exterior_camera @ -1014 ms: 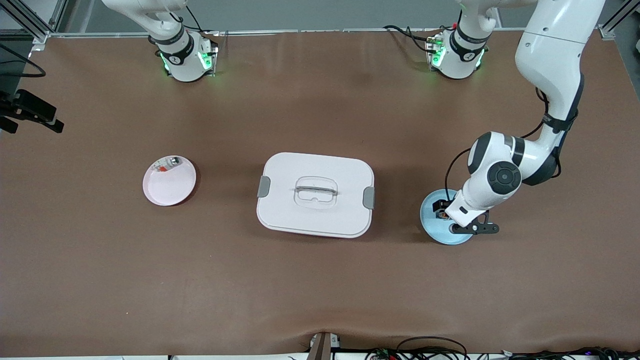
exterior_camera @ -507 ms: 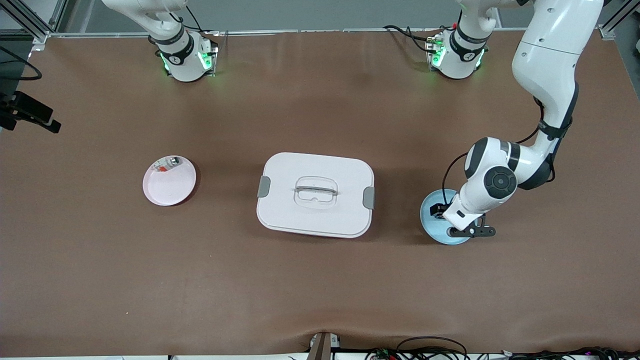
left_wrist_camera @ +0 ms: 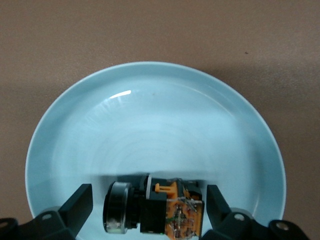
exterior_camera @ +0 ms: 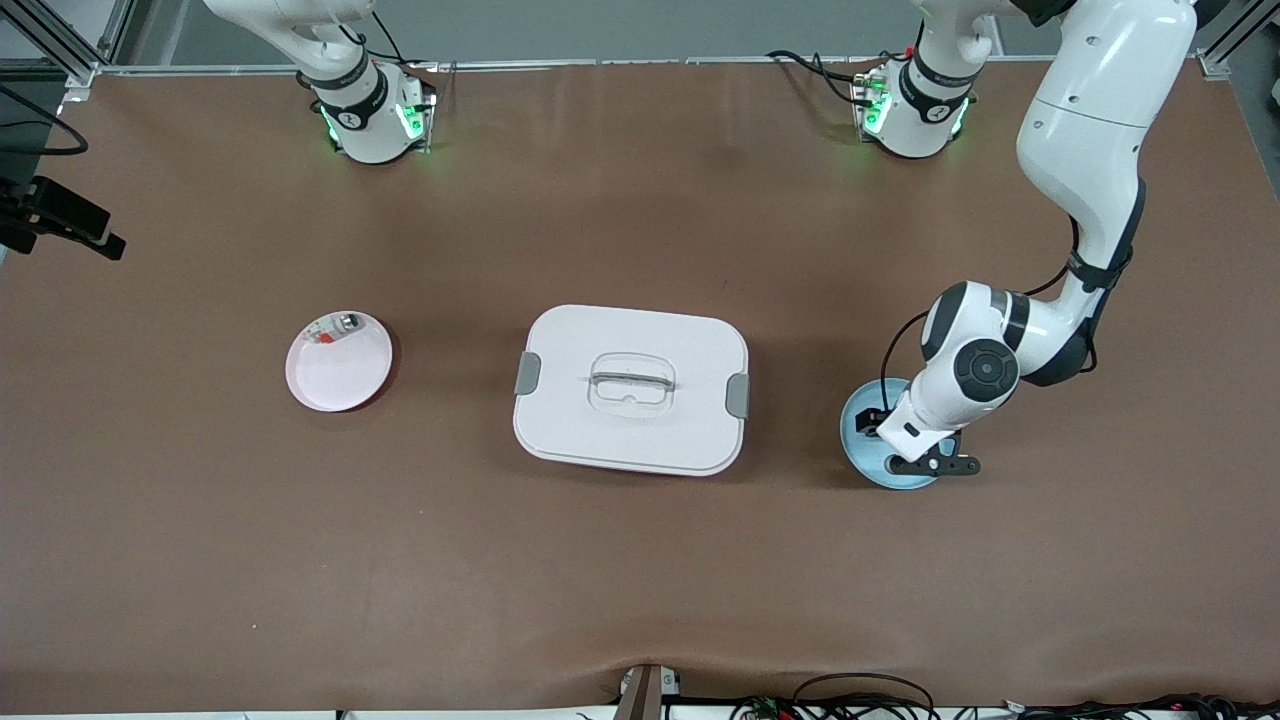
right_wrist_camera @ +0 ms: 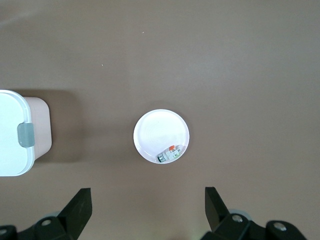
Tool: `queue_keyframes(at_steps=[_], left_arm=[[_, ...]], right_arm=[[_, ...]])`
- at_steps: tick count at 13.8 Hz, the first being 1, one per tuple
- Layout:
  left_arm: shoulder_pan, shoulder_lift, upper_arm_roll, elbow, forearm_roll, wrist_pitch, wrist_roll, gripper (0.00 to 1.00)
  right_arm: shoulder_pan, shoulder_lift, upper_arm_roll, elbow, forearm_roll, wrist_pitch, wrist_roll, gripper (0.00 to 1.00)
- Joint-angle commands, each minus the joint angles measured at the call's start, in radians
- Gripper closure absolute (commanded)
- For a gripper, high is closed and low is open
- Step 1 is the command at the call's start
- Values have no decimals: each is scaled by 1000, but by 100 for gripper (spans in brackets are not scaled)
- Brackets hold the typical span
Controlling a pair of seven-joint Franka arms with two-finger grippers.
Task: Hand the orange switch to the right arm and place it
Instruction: 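Close the left gripper on the black-and-orange switch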
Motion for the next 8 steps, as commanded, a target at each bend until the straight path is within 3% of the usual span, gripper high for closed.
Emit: queue_keyframes(at_steps=[1, 3, 8], left_arm=[[-4, 5, -2, 5, 29, 9, -19, 0], [-4, 6, -2, 5, 29, 8, -21, 0], [-7, 5, -3, -9, 27, 6, -36, 46]], right_arm=[[-3, -23, -1, -17, -17, 3, -60, 0], [-8, -23, -3, -19, -17, 6, -70, 0], [-20, -23, -4, -28, -15, 32, -70, 0]])
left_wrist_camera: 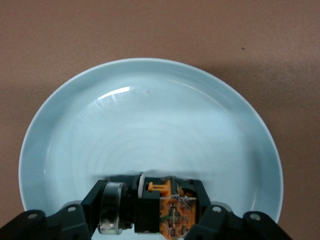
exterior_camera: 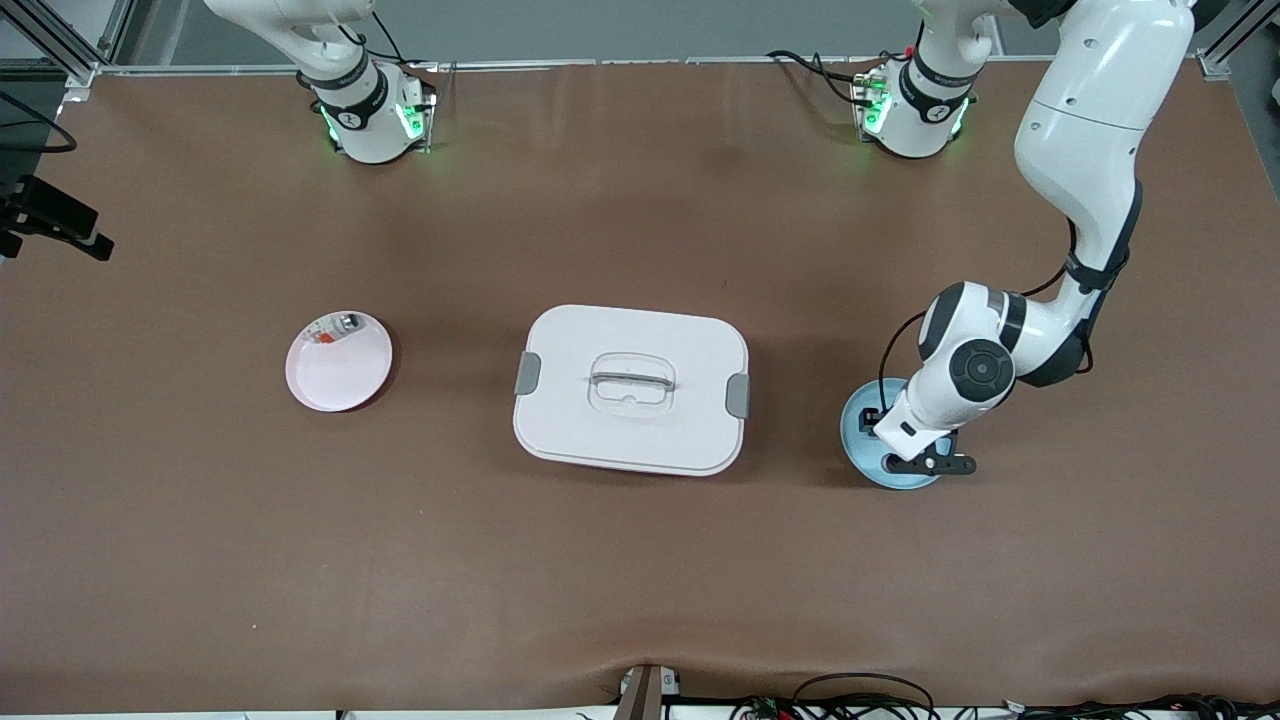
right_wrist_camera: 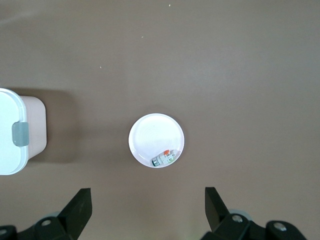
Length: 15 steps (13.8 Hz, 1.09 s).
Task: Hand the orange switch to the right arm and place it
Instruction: 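Close the left gripper on the black-and-orange switch, then lift the switch with the left gripper and carry it over the box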
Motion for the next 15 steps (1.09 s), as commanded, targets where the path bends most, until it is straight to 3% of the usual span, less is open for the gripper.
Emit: queue_keyframes(at_steps=[1, 3, 8, 15], left_arm=[[-3, 3, -1, -8, 24, 5, -44, 58], [-2, -3, -1, -8, 24, -3, -64, 69], [15, -95, -6, 0, 0, -131, -82, 69], [17, -311, -6, 52, -253, -404, -107, 69]], right_arm=[[-6, -23, 8, -24, -11, 12, -13, 0], [-4, -23, 10, -24, -11, 10, -13, 0], [-1, -23, 14, -24, -11, 21, -13, 0], [-6, -22, 11, -24, -7, 21, -14, 0]])
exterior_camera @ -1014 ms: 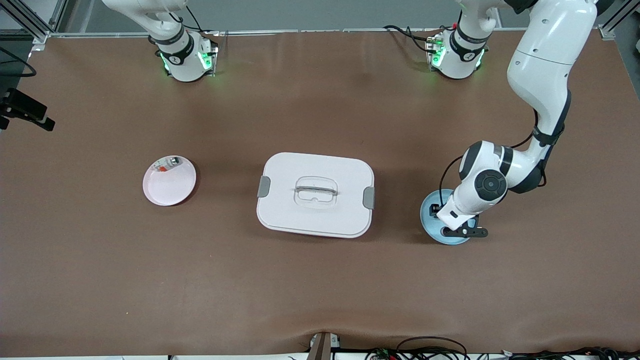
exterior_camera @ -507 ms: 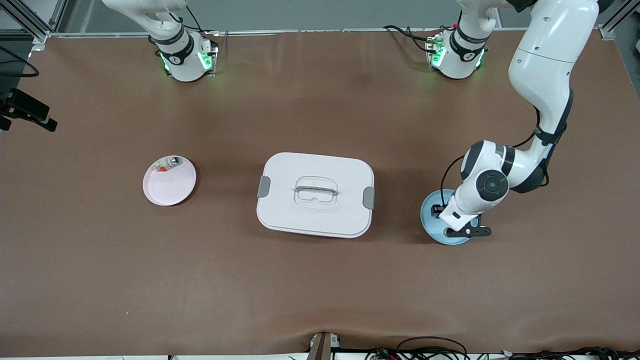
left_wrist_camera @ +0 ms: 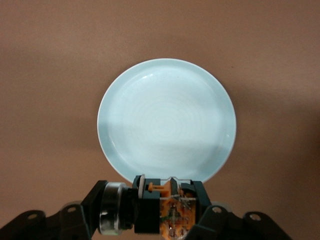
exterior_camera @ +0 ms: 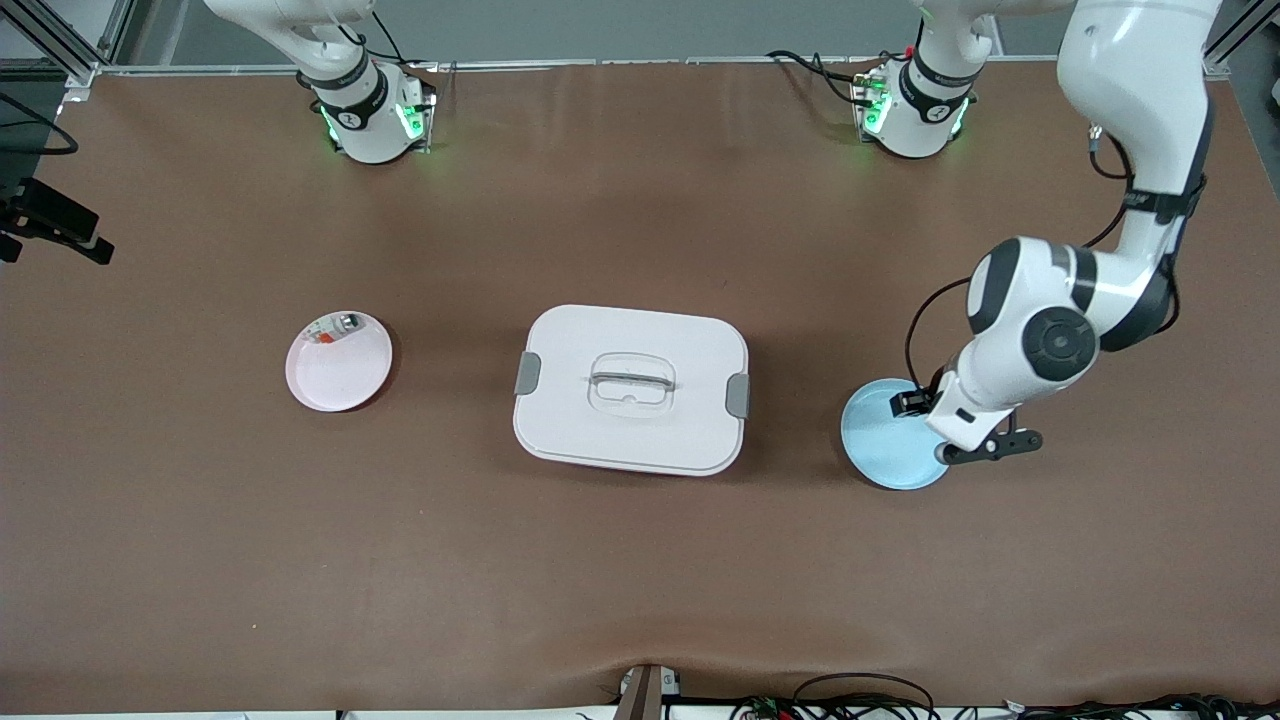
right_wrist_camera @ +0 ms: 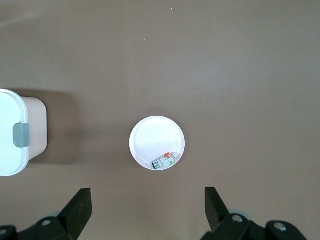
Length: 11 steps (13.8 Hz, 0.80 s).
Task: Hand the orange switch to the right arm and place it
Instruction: 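Lift the switch with the left gripper and carry it over the box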
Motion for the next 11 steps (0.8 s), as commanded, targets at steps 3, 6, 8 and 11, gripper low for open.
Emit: queue_keyframes(at_steps=[3, 6, 8, 11], left_arm=[[4, -87, 3, 160, -206, -249, -89, 69], [-13, -85, -9, 300, -278, -334, -276, 69], [-15, -84, -61, 344, -332, -334, -419, 69], [-45, -70, -129, 392, -349, -316, -658, 65]], right_arm=[[-4, -23, 5, -21, -4, 8, -10, 0], [-1, -23, 8, -21, -4, 7, -10, 0], [-6, -22, 5, -21, -4, 10, -10, 0], [-12, -19, 2, -21, -8, 1, -10, 0]])
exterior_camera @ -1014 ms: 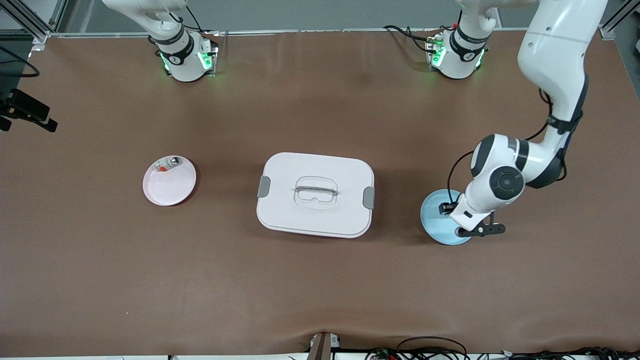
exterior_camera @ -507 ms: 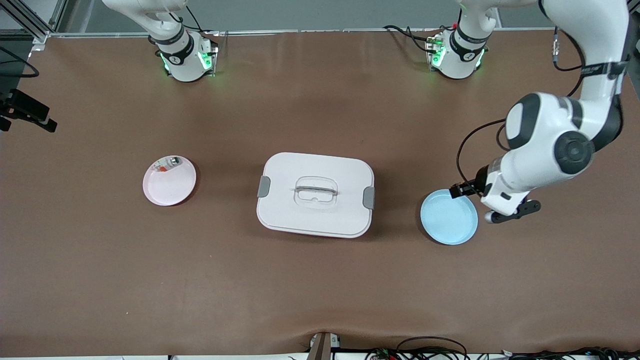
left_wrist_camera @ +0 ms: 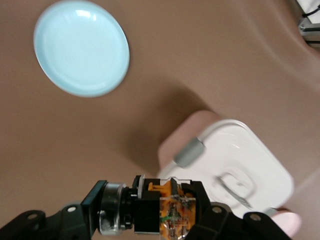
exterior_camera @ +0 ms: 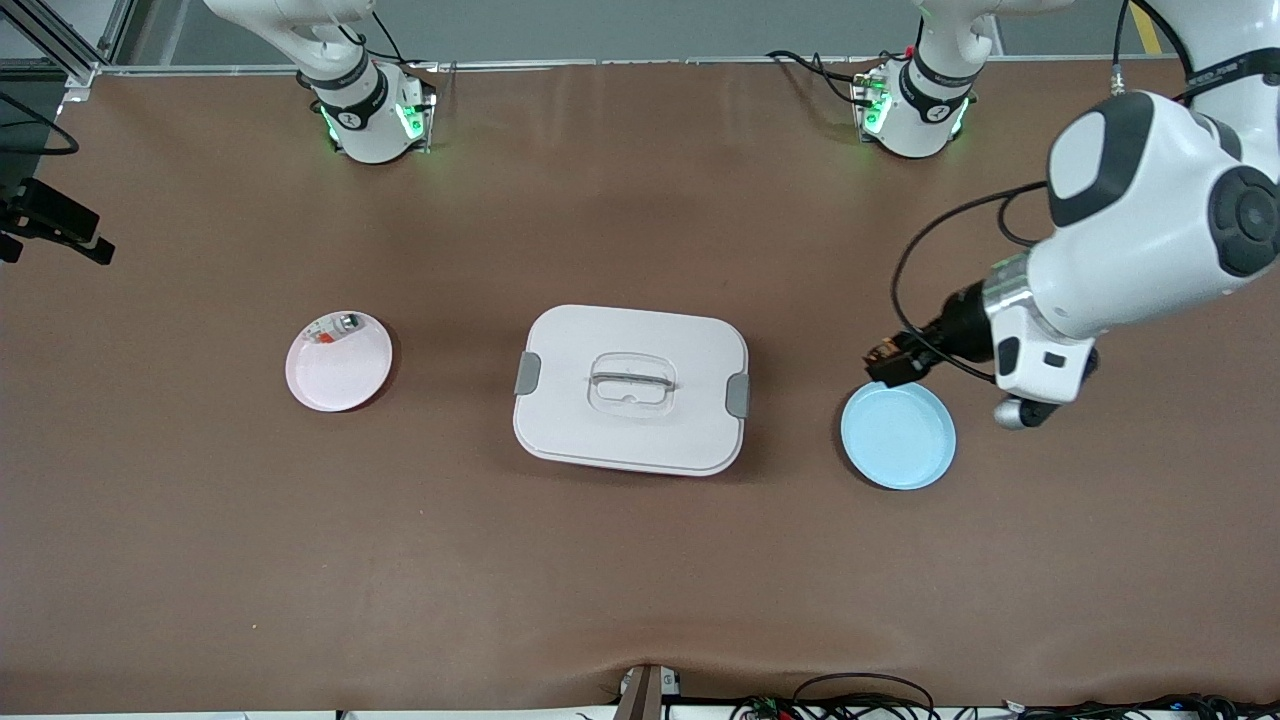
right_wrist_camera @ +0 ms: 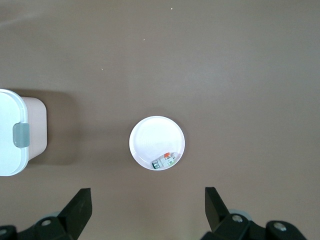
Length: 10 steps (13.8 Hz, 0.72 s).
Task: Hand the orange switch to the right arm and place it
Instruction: 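Lift the switch with the left gripper and carry it over the box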
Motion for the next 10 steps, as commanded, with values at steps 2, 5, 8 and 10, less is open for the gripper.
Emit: queue_keyframes(at_steps=[2, 5, 8, 10], left_arm=[[-77, 31, -29, 73, -16, 27, -284, 65], [-169, 37, -28, 74, -16, 134, -550, 65], [-238, 65, -28, 74, -12, 211, -823, 65], [-267, 68, -29, 73, -16, 261, -938, 65]], right_arm=[[-18, -17, 1, -21, -1, 5, -9, 0], [-18, -16, 1, -19, 1, 11, -9, 0], [-18, -13, 1, -13, 1, 19, -9, 0], [-14, -14, 3, -11, -19, 13, -14, 0]])
